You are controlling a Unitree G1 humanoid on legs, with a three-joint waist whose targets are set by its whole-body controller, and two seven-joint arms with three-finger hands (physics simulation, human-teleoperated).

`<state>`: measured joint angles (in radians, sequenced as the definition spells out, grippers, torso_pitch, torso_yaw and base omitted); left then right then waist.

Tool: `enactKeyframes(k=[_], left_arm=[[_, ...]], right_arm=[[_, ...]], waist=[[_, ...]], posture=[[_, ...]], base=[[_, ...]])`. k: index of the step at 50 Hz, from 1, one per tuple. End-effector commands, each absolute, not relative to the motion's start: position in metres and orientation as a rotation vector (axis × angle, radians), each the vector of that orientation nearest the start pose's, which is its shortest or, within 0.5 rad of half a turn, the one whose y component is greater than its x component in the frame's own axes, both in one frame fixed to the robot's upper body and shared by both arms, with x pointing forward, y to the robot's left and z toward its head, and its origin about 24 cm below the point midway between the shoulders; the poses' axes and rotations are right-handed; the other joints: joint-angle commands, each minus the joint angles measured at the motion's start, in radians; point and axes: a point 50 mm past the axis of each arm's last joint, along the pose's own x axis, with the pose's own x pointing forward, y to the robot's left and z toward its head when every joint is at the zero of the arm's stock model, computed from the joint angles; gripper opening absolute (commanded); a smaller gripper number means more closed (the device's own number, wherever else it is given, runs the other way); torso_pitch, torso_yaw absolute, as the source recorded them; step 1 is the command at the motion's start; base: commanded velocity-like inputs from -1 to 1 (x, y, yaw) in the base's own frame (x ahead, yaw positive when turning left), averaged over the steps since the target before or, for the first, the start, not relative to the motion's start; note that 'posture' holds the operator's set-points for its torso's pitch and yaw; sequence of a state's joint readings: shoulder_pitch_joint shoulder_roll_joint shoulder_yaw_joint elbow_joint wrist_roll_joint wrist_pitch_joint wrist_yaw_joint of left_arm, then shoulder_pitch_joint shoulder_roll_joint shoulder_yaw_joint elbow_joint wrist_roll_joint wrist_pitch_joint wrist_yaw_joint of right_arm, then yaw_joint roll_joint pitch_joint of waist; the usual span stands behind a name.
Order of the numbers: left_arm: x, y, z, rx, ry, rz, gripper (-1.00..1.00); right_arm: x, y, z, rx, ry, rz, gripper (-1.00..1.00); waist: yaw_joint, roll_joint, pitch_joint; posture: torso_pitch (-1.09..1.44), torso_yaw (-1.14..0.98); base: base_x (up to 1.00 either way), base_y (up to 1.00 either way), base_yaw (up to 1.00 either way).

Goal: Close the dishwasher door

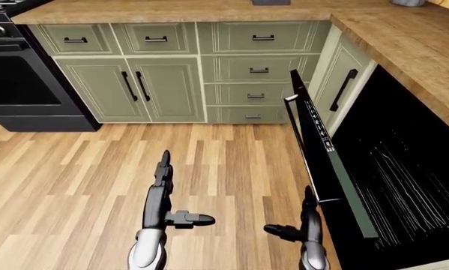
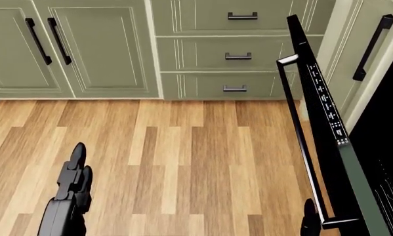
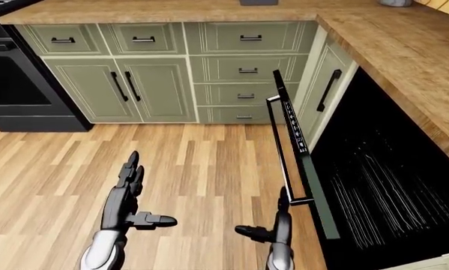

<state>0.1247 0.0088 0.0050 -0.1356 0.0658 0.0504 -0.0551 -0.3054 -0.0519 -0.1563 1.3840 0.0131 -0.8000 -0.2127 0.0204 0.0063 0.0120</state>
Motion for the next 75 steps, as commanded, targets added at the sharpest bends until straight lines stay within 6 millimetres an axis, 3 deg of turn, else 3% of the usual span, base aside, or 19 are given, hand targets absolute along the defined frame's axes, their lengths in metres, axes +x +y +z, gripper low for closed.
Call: enactKeyframes(k=[1,39,54,75], left_arm=[[0.232,0.157,0.056,0.079,-0.049,-0.014,1.00],[0.232,0.156,0.055,0.079,-0.048,-0.017,1.00],[0.232,0.155,0.055,0.079,-0.048,-0.016,1.00],[0.232,0.156,0.055,0.079,-0.047,-0.016,1.00]], right_arm=[[0.237,-0.208,-0.068,0.000,0.162,-0.443,1.00],[0.239,-0.255,-0.053,-0.035,0.123,-0.526,1.00],[0.242,-0.268,-0.044,-0.043,0.084,-0.566,1.00],[0.242,-0.285,-0.029,-0.042,-0.003,-0.676,1.00]], waist=[[-0.007,-0.005,-0.019],[-0.015,-0.015,-0.019],[-0.014,-0.015,-0.010],[-0.009,-0.010,-0.013]], posture=[[0.00,0.00],[0.00,0.00],[0.00,0.00],[0.00,0.00]], base=[[0.00,0.00,0.00],[0.00,0.00,0.00],[0.00,0.00,0.00],[0.00,0.00,0.00]])
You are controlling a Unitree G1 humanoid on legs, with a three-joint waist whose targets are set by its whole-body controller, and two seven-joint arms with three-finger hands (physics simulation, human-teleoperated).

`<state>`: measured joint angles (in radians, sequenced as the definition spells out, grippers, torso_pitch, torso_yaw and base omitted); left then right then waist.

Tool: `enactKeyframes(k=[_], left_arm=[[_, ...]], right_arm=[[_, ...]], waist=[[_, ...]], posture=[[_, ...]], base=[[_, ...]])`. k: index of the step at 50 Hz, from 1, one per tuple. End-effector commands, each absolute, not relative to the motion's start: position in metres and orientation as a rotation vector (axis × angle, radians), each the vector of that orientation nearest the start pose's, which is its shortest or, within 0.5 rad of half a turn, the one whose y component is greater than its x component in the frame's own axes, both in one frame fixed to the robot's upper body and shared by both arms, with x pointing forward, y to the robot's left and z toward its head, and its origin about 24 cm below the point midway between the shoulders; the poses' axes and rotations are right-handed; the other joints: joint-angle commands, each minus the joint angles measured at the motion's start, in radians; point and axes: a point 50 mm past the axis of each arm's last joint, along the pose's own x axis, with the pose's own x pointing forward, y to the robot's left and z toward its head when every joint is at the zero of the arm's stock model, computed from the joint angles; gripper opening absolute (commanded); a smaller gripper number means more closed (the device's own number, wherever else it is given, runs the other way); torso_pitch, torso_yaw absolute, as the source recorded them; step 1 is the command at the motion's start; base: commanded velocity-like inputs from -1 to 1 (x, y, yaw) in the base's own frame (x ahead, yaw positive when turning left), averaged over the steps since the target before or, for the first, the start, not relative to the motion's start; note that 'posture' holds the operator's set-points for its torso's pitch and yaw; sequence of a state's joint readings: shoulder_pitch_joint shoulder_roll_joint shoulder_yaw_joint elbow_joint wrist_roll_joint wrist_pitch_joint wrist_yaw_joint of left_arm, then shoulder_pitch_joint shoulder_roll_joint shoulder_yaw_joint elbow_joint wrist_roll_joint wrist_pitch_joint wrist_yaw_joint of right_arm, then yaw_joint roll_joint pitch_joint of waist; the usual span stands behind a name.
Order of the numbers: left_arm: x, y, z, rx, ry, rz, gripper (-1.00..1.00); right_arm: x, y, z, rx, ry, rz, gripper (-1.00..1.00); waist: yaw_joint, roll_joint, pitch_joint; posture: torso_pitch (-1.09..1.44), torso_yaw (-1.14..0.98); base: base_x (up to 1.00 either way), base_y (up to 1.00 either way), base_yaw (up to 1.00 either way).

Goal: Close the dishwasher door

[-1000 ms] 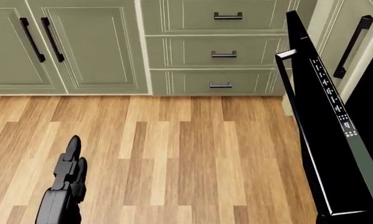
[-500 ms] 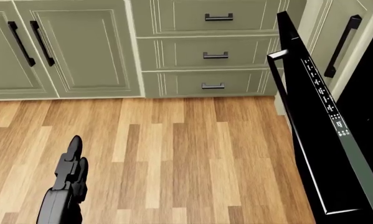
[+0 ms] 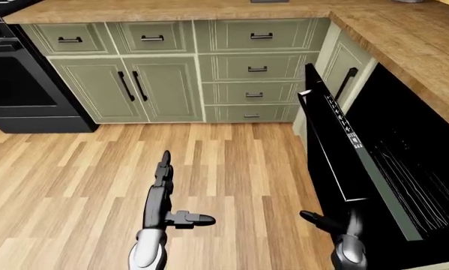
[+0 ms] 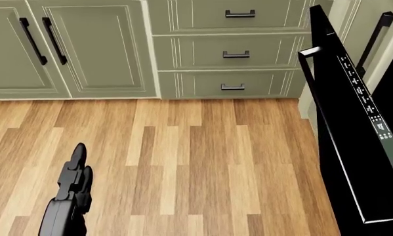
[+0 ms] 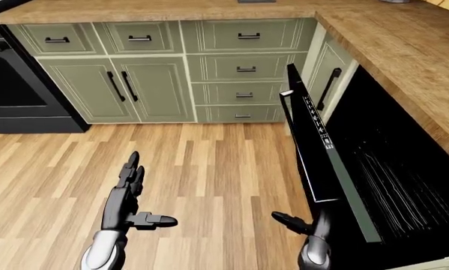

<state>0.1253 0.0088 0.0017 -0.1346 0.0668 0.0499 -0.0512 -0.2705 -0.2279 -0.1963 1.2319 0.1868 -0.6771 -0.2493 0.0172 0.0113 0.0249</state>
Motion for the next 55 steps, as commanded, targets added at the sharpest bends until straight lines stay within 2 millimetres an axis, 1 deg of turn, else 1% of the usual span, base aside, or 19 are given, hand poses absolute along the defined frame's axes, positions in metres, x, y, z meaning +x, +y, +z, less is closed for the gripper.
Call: enactKeyframes(k=[1,2,9,21,23,32,35,44,50,55], left_arm=[[0.232,0.156,0.055,0.079,-0.047,-0.016,1.00],[0.232,0.156,0.055,0.079,-0.047,-0.016,1.00],[0.232,0.156,0.055,0.079,-0.047,-0.016,1.00],[0.233,0.155,0.054,0.080,-0.046,-0.018,1.00],[0.233,0.155,0.054,0.080,-0.045,-0.018,1.00],[0.233,0.154,0.054,0.081,-0.046,-0.020,1.00],[0.234,0.155,0.054,0.081,-0.045,-0.018,1.00],[0.233,0.155,0.054,0.081,-0.046,-0.016,1.00],[0.233,0.156,0.054,0.081,-0.046,-0.015,1.00],[0.233,0.156,0.055,0.081,-0.046,-0.014,1.00]], right_arm=[[0.242,-0.284,-0.029,-0.036,-0.005,-0.673,1.00],[0.242,-0.286,-0.029,-0.046,0.010,-0.701,1.00],[0.242,-0.291,-0.026,-0.029,0.001,-0.719,1.00],[0.242,-0.306,-0.014,-0.013,-0.020,-0.812,1.00],[0.241,-0.309,-0.012,-0.034,-0.024,-0.840,1.00],[0.240,-0.320,-0.002,-0.026,-0.041,-0.854,1.00],[0.239,-0.325,0.004,-0.025,-0.047,-0.860,1.00],[0.236,-0.338,0.006,-0.025,-0.035,-0.897,1.00],[0.234,-0.344,0.016,-0.037,-0.039,-0.923,1.00],[0.235,-0.352,0.016,-0.038,-0.030,-0.940,1.00]], waist=[[-0.006,-0.015,-0.027],[-0.006,-0.015,-0.027],[-0.008,-0.016,-0.026],[-0.007,-0.017,-0.022],[-0.007,-0.017,-0.022],[-0.005,-0.016,-0.020],[-0.005,-0.017,-0.021],[-0.007,-0.016,-0.019],[-0.002,-0.016,-0.019],[-0.005,-0.014,-0.017]], posture=[[0.00,0.00],[0.00,0.00],[0.00,0.00],[0.00,0.00],[0.00,0.00],[0.00,0.00],[0.00,0.00],[0.00,0.00],[0.00,0.00],[0.00,0.00]], base=[[0.00,0.00,0.00],[0.00,0.00,0.00],[0.00,0.00,0.00],[0.00,0.00,0.00],[0.00,0.00,0.00],[0.00,0.00,0.00],[0.00,0.00,0.00],[0.00,0.00,0.00],[0.00,0.00,0.00],[0.00,0.00,0.00]])
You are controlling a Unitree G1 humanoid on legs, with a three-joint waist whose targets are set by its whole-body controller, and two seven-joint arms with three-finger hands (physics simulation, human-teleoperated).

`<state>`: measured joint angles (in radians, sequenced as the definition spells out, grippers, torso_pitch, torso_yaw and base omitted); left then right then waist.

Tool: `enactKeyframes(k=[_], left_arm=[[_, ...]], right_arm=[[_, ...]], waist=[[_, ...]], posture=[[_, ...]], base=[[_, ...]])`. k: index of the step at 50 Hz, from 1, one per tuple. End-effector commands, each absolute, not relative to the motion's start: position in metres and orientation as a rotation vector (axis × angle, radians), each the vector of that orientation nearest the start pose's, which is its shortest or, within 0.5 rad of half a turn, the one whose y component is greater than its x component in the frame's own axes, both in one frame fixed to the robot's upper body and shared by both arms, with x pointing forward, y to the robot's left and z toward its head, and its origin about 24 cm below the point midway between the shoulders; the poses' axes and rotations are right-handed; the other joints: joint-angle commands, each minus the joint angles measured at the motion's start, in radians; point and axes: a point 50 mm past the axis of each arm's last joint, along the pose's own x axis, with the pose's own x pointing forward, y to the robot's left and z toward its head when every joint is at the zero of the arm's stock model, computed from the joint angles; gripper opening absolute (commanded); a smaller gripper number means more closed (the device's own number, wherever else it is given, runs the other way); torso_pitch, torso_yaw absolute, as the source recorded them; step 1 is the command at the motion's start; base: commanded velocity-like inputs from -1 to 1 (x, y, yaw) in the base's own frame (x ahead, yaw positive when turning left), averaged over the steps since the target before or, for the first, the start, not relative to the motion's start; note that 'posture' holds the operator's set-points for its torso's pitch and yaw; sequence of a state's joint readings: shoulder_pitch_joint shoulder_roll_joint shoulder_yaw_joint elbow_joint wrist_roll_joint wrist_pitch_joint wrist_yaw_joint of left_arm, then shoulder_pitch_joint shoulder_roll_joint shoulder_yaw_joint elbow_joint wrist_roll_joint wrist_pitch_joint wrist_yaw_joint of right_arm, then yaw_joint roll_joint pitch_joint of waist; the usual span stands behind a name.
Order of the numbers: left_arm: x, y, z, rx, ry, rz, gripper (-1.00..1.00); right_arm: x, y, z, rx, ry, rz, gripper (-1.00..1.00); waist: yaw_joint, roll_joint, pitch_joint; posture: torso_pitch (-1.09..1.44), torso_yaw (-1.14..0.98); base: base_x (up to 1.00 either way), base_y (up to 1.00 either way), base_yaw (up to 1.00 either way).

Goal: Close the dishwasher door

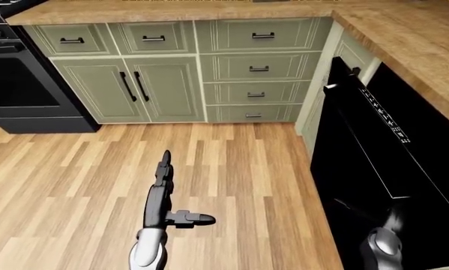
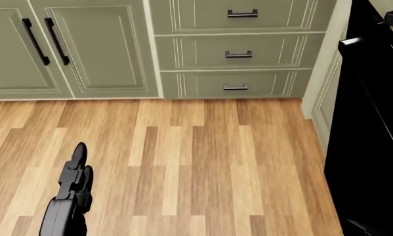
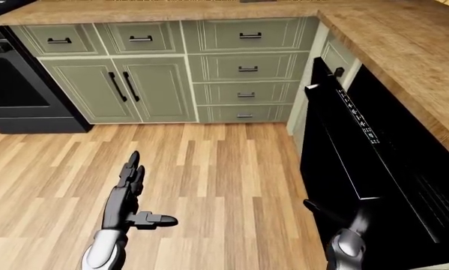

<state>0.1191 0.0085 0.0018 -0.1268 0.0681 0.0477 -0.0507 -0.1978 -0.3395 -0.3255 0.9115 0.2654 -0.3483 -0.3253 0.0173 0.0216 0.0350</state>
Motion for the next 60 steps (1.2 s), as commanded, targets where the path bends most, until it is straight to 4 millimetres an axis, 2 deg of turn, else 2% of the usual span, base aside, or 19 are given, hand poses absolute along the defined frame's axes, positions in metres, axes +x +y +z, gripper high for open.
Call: enactKeyframes(k=[1,12,28,35,60], left_arm=[[0.233,0.156,0.054,0.081,-0.045,-0.014,1.00],[0.233,0.155,0.053,0.083,-0.045,-0.014,1.00],[0.233,0.155,0.053,0.082,-0.045,-0.014,1.00],[0.234,0.155,0.053,0.083,-0.044,-0.015,1.00],[0.234,0.155,0.054,0.083,-0.046,-0.013,1.00]], right_arm=[[0.235,-0.353,0.016,-0.038,-0.026,-0.943,1.00],[0.239,-0.369,0.030,-0.052,-0.027,-0.986,1.00],[0.242,-0.390,0.036,-0.049,0.004,-1.018,1.00],[0.237,-0.398,0.034,-0.042,0.026,-1.041,1.00],[0.225,-0.429,0.060,-0.052,0.012,-1.149,1.00]], waist=[[-0.006,-0.025,-0.027],[-0.004,-0.029,-0.027],[-0.005,-0.027,-0.029],[-0.005,-0.030,-0.031],[0.004,-0.032,-0.034]], posture=[[0.00,0.00],[0.00,0.00],[0.00,0.00],[0.00,0.00],[0.00,0.00]], base=[[0.00,0.00,0.00],[0.00,0.00,0.00],[0.00,0.00,0.00],[0.00,0.00,0.00],[0.00,0.00,0.00]])
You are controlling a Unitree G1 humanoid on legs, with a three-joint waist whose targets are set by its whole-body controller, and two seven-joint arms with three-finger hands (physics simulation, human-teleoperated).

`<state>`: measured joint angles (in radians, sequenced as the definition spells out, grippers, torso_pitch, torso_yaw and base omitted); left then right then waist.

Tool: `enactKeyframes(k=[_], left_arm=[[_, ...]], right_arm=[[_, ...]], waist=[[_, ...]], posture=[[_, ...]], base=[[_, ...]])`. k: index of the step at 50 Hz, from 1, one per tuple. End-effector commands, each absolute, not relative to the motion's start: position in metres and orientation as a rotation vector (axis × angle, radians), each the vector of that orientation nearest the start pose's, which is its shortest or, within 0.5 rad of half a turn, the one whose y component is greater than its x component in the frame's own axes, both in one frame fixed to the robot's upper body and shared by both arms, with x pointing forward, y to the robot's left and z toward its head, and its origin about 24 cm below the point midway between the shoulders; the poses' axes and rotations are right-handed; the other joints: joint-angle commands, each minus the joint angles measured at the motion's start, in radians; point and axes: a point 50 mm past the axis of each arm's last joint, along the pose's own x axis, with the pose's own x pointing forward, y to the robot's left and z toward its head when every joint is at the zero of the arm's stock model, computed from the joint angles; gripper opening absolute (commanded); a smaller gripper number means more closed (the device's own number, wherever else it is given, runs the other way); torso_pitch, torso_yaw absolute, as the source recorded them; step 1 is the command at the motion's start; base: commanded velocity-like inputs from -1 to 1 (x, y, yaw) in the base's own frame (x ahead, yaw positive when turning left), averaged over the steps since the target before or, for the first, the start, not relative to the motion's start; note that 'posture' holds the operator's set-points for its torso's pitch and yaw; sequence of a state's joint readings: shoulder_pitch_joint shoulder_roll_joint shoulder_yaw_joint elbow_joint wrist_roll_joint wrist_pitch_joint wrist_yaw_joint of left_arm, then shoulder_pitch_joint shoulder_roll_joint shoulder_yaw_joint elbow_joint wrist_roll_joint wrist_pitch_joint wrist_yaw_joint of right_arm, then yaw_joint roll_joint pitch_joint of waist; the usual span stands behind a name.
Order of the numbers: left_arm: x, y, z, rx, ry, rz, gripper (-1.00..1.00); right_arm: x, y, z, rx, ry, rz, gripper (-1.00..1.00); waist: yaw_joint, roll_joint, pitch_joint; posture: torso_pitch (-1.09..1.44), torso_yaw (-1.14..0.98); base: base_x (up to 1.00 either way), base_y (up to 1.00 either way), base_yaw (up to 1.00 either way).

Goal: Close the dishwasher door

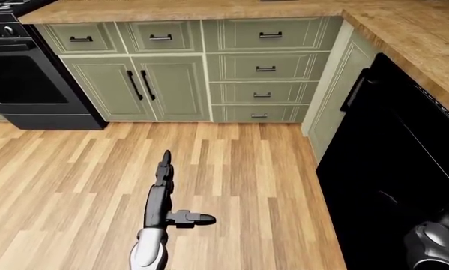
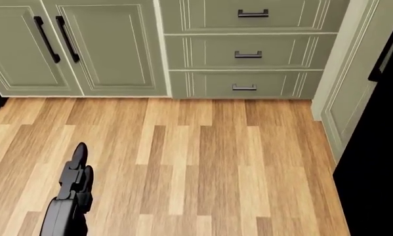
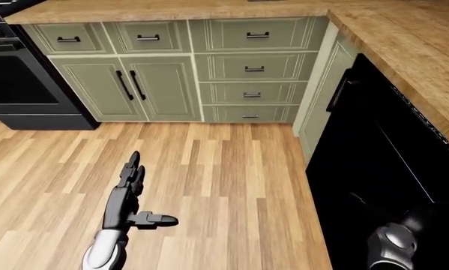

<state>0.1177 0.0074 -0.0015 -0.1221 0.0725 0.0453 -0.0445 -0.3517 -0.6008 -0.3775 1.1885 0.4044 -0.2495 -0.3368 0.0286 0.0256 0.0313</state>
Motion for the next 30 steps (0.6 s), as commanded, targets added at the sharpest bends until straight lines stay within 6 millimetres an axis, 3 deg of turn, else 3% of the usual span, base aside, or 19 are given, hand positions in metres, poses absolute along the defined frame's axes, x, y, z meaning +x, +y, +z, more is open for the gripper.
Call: enactKeyframes(k=[1,30], left_arm=[[0.234,0.155,0.054,0.083,-0.046,-0.012,1.00],[0.232,0.155,0.055,0.083,-0.049,-0.013,1.00]], right_arm=[[0.225,-0.429,0.061,-0.053,0.012,-1.151,1.00],[0.206,-0.456,0.084,-0.040,-0.007,-1.221,1.00]], waist=[[-0.008,-0.036,-0.030],[-0.025,-0.015,-0.009]], posture=[[0.00,0.00],[0.00,0.00]], base=[[0.00,0.00,0.00],[0.00,0.00,0.00]])
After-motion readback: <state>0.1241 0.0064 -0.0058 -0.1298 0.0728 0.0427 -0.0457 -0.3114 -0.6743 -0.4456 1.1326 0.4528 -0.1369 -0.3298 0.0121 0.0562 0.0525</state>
